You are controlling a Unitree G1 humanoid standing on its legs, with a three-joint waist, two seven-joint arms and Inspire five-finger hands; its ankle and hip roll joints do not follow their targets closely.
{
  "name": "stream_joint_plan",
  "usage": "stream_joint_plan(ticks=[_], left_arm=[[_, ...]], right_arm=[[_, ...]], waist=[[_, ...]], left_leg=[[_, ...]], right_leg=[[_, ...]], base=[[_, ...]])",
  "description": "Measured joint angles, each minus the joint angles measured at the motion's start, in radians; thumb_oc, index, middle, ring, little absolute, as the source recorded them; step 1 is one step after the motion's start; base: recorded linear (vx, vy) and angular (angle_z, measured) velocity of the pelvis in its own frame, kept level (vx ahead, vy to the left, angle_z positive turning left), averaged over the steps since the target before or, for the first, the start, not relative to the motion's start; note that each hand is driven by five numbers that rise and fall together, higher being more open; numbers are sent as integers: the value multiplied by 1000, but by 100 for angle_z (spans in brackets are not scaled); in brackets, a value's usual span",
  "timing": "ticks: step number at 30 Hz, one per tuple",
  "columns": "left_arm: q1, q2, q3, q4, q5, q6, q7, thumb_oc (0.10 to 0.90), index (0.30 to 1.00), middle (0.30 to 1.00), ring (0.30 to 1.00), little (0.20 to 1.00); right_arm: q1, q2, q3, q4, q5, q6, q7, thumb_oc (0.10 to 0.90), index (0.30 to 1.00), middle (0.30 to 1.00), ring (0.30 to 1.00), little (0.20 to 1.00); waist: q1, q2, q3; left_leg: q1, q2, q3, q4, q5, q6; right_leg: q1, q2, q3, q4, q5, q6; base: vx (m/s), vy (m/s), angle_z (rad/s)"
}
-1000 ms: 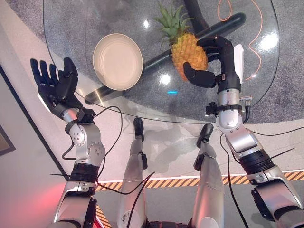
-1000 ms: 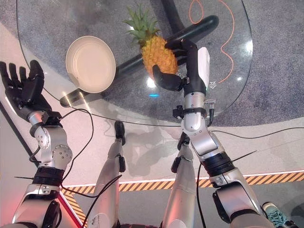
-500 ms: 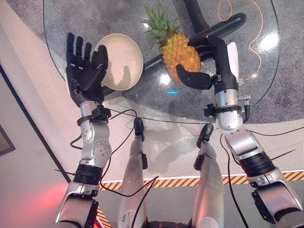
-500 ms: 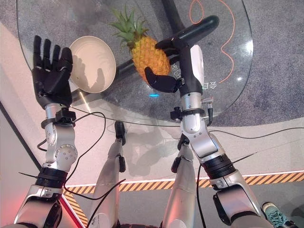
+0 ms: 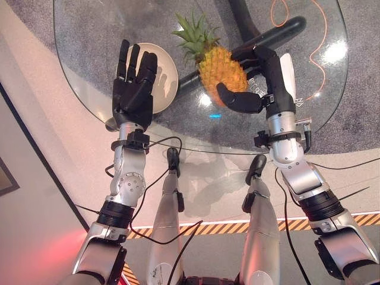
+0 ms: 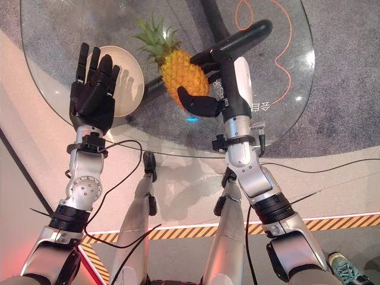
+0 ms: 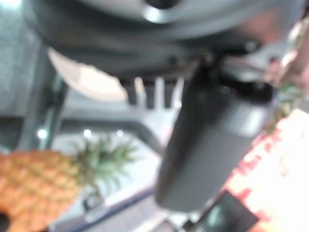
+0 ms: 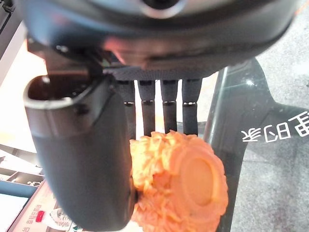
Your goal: Pick up the fruit to the plate
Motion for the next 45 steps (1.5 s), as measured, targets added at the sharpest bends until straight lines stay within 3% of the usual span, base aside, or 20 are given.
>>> stream_joint_plan(ticks=[8,45], left_arm=[[-18,-1,-4,0,-39,6,0,800,900,900,900,900],[-29,-9,-11,-19,-51,41,42,800,900,900,900,900]], right_arm=[[-1,0,2,-34,0,0,10,100,300,300,300,200],[-33,-1,70,-103,0,1,67,100,300,300,300,200]], waist=[[-17,0,0],[-15,0,0]], left_leg=[[1,-2,0,0,1,1],[4,-8,0,-11,6,4]], right_leg=[[1,-2,0,0,0,0],[1,-8,-2,-2,-1,3]], base=[[0,0,0],[0,0,0]])
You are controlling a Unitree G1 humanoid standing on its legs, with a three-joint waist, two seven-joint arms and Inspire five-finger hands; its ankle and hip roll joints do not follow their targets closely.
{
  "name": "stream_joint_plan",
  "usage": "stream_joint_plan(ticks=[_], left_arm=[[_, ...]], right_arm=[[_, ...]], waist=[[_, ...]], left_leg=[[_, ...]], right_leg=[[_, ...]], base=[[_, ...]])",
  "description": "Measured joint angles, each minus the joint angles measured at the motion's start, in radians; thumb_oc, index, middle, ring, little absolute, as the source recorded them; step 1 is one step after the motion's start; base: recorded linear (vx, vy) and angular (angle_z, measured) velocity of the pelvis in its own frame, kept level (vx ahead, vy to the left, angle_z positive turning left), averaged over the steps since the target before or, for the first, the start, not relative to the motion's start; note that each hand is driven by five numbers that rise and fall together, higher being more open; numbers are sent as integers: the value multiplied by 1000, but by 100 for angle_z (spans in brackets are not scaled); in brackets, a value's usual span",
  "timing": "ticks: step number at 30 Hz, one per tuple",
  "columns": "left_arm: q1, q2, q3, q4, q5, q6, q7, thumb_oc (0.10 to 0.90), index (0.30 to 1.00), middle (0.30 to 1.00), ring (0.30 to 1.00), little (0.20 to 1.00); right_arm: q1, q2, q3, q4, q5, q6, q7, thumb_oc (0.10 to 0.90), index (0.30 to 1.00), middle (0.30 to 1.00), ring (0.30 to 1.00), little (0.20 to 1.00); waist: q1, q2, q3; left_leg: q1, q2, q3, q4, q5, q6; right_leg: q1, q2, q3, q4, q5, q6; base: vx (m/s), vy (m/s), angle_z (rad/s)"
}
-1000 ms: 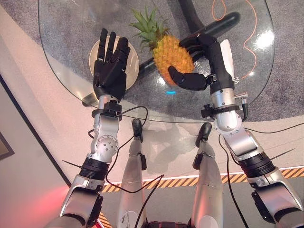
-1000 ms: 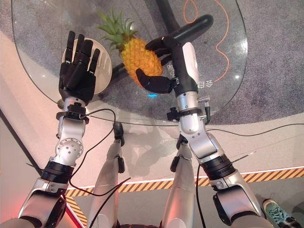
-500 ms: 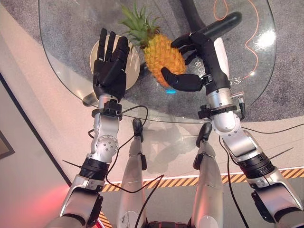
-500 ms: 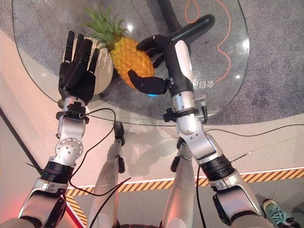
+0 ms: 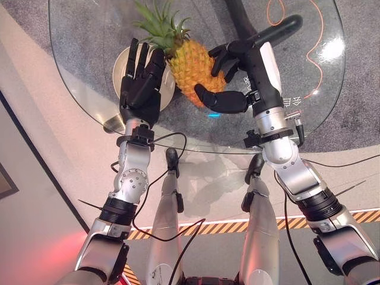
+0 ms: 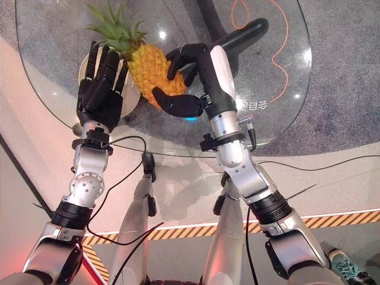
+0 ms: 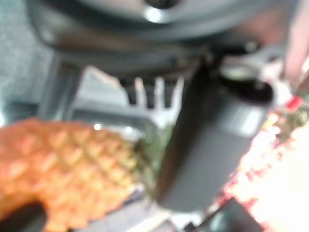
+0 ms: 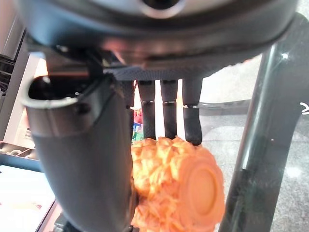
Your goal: Pick up the fruit to the plate
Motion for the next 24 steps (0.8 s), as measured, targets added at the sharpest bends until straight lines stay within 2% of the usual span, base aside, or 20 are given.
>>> stream_joint_plan(ticks=[24], left_arm=[[-1,0,-2,-30,-1,1,-2,800,900,900,900,900]], right_arm=[[-2,-2,12,-34,0,2,48,100,300,300,300,200]], waist=[[0,0,0]], left_leg=[[9,-1,1,-2,0,0]], right_leg=[[9,-1,1,-1,0,0]], base=[[0,0,0]])
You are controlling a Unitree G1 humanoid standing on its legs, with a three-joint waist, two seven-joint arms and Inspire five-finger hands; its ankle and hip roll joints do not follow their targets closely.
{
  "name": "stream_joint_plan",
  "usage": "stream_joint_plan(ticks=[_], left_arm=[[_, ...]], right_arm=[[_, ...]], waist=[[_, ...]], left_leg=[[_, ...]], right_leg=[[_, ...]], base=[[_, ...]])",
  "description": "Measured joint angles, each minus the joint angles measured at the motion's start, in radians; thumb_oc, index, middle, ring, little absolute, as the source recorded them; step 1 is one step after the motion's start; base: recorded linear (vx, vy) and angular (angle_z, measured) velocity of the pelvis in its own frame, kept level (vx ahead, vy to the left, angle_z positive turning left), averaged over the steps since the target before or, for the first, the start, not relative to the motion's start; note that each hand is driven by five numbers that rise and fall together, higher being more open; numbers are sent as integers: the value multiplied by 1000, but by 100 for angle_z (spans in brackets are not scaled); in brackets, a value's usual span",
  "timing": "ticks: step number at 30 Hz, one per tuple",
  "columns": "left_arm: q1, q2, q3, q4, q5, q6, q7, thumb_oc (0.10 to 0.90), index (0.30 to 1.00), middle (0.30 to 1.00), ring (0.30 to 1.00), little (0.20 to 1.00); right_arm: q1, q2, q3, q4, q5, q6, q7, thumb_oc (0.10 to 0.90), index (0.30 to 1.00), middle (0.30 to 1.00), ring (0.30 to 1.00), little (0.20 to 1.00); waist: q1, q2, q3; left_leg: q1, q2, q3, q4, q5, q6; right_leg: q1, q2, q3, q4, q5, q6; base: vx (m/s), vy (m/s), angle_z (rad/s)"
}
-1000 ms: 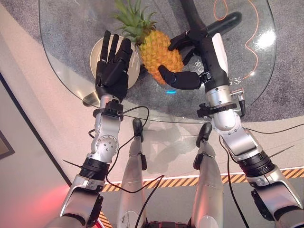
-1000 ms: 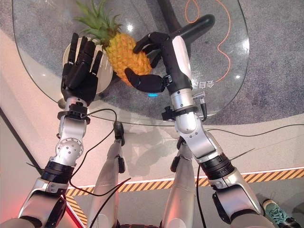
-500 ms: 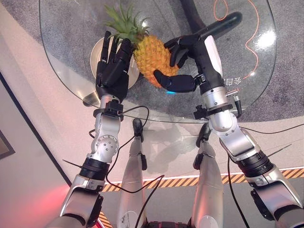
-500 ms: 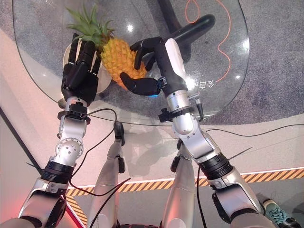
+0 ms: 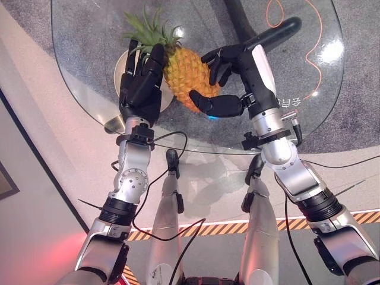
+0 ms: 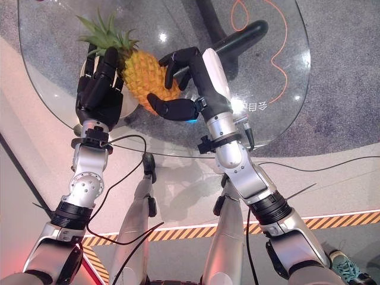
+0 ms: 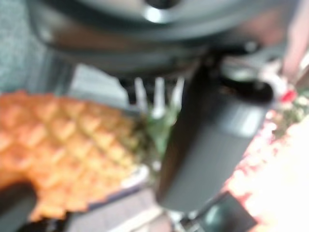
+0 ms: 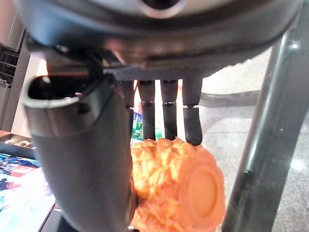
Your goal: Pick up the fruit to the plate
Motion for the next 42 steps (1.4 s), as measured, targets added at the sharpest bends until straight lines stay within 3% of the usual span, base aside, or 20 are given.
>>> stream_joint_plan(ticks=[26,27,29,42], left_arm=[[-1,1,-17,0,0,2,-7,800,900,900,900,900],[-1,1,-18,0,0,2,-7,506,648,648,648,606],[-1,1,-18,0,0,1,-7,100,300,300,300,200],[-11,3,11,9,10,-28,-15,100,300,300,300,200]], right_arm=[[-5,-2,13,-3,4,7,25,100,300,300,300,200],[-6,-2,13,-3,4,7,25,100,300,300,300,200],[-6,-2,13,-3,4,8,25,100,300,300,300,200],[-10,-18,55,-45,0,8,52,100,300,300,300,200]], waist=[[2,0,0],[3,0,0],[3,0,0],[3,0,0]], left_leg=[[0,-1,0,-1,0,0],[0,-1,0,-1,0,0],[0,-1,0,-1,0,0],[1,-2,0,-1,0,0]], right_leg=[[0,-1,0,-1,0,0],[0,-1,0,-1,0,0],[0,-1,0,-1,0,0],[2,-1,0,-1,0,1]], base=[[0,0,0],[0,0,0],[0,0,0],[0,0,0]])
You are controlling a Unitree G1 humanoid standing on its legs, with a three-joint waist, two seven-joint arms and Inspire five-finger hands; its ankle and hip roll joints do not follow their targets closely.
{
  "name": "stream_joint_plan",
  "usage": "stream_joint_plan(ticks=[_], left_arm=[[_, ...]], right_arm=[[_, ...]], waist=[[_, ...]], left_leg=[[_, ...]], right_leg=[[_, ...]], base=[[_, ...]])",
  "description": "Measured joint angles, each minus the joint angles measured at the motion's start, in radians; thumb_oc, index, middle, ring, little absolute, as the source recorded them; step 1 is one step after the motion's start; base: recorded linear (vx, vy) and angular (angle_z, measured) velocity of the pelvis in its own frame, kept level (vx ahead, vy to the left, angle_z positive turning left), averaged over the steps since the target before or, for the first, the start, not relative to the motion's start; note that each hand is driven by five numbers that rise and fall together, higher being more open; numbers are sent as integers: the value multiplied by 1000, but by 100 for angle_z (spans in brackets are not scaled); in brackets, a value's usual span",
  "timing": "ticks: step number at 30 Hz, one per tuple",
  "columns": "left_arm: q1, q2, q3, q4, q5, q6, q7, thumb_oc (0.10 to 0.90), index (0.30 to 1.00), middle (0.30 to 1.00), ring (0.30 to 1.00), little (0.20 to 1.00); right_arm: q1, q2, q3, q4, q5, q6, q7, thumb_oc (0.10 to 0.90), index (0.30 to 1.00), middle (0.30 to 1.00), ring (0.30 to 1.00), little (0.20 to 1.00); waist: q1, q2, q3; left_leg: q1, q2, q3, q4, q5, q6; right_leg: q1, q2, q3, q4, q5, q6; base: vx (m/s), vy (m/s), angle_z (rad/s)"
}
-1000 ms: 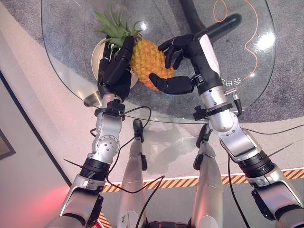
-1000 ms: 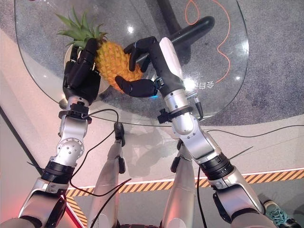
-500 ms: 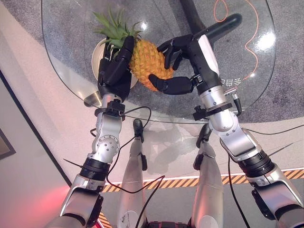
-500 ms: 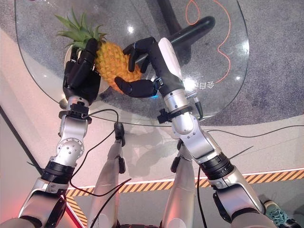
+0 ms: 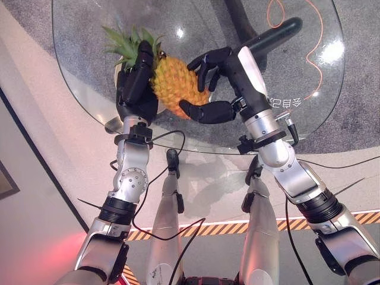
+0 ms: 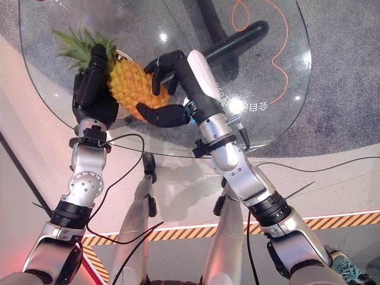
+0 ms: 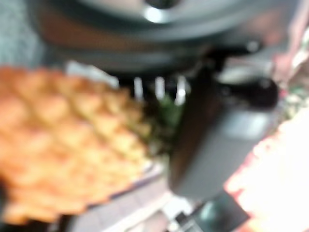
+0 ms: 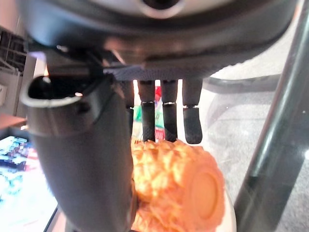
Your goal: Pick up the fruit to the plate
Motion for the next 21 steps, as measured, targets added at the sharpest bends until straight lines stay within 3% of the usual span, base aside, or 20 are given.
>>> stream_joint_plan(ticks=[8,9,10,11,12,21], left_arm=[[-4,-1,4,3,0,-28,0,100,300,300,300,200],[-3,-1,4,3,0,-29,0,100,300,300,300,200],[-3,-1,4,3,0,-29,0,100,300,300,300,200],[-3,-2,5,3,0,-30,0,100,300,300,300,200],[-3,-2,5,3,0,-30,0,100,300,300,300,200],[-6,-4,16,3,0,-61,0,100,300,300,300,200]], right_arm=[[-13,-8,9,-11,0,-1,8,100,300,300,300,200],[-13,-7,9,-11,0,-1,8,166,356,356,356,266],[-13,-7,10,-11,0,-1,8,399,556,556,556,499],[-14,-7,11,-11,0,-1,9,712,825,825,825,812],[-14,-7,11,-11,0,-1,8,800,900,900,900,900],[-14,19,15,-20,5,-3,8,800,900,900,900,900]], waist=[[-4,0,0],[-4,0,0],[-4,0,0],[-4,0,0],[-4,0,0],[-6,0,0]], left_leg=[[1,0,0,0,0,0],[1,0,0,0,0,0],[1,0,0,0,0,0],[1,0,0,0,0,0],[1,0,0,0,0,0],[2,0,0,0,0,0]], right_leg=[[1,0,0,0,0,0],[1,0,0,0,0,0],[1,0,0,0,0,0],[1,0,0,0,0,0],[1,0,0,0,0,0],[2,0,0,0,0,0]], base=[[0,0,0],[0,0,0],[0,0,0],[0,0,0],[0,0,0],[0,0,0]])
